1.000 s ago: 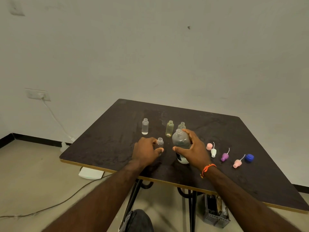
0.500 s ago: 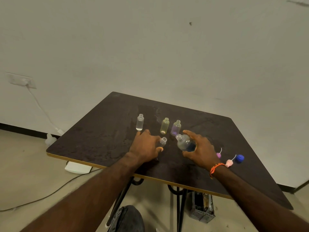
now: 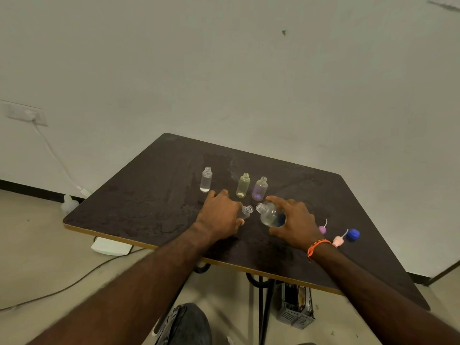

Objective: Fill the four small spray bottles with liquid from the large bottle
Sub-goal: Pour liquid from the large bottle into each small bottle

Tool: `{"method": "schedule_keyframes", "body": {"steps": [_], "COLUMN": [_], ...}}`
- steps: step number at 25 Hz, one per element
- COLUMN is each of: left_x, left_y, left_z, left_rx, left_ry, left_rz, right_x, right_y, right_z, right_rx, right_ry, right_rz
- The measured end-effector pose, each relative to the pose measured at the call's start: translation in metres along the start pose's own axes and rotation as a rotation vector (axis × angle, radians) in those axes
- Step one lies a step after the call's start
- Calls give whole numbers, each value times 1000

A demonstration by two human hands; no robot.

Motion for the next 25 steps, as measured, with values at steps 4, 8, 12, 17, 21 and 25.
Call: {"method": "schedule_keyframes", "body": {"steps": [4,8,12,17,21,25], "left_x": [0,0,-1,0,-1,-1], "left_y": [1,2,4,4,4,4], "left_z": [-1,-1,-1,-1,0,0], "left_rx": [6,4,10,9,9,7], "left_ry": [-1,-12,-13,-18,-6,-8], "left_rz": [-2,-11,-19,-23,-30,-24], "right_x": [-3,-4,-5,-7,-10,-12], "right_y": [-1,-4,-6,-8,-10,-10], "right_z": [-1,-3,-5,-6,-7,-7], "right_rx": [2,1,-12,-31,-38,-44], "right_ry": [-9,-13,-22,-32,-31,-26], "right_rz": [56,87,110,146,166,190]}}
Point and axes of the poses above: each hand's wrist, its own z-axis away from the middle knuckle, its own x-axis out of the palm, y = z × x, the point moved 9 cm from there along -z, towards the middle knuckle, and after that the axes turned 10 degrees about z, right-handed, at the moved point
